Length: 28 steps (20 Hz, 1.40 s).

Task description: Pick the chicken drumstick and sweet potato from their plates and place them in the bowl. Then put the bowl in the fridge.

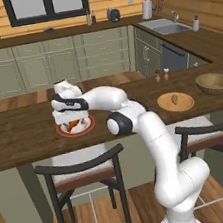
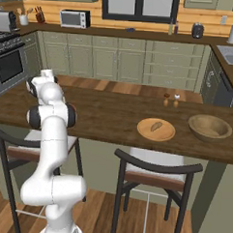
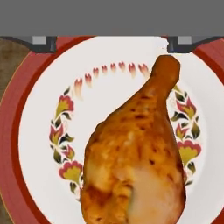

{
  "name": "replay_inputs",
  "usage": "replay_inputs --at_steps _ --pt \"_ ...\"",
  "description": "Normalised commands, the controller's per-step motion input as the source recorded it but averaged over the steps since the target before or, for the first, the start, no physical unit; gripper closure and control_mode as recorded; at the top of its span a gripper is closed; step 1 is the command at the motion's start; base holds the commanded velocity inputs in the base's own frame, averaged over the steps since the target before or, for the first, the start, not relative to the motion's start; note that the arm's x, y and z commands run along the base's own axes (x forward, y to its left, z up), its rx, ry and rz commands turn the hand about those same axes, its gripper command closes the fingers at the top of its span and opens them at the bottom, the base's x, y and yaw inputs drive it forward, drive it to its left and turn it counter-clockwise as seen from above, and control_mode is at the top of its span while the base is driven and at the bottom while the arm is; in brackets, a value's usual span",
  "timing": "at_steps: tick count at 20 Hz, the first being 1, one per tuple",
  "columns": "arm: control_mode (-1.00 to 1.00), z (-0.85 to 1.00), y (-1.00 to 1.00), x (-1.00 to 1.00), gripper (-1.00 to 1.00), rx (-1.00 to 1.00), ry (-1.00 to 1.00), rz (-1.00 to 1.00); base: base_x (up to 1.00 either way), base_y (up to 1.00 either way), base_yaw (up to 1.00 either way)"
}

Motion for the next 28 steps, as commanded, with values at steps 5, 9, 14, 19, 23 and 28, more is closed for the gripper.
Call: replay_inputs --at_steps 5,9,14,19,23,28 --pt "-1.0 -0.17 0.04 0.19 -1.0 0.07 -0.12 0.0 0.0 0.0 0.0" --pt "-1.0 -0.2 0.05 0.21 -1.0 0.09 -0.11 -0.02 0.0 0.0 0.0" --pt "-1.0 -0.35 0.06 0.18 -1.0 0.1 -0.07 -0.04 0.0 0.0 0.0" --pt "-1.0 -0.29 0.07 0.18 -1.0 0.08 -0.02 -0.05 0.0 0.0 0.0" --pt "-1.0 -0.38 0.0 0.03 -1.0 0.02 0.0 -0.05 0.0 0.0 0.0" --pt "-1.0 -0.71 0.0 -0.21 1.0 0.0 0.0 -0.07 0.0 0.0 0.0"
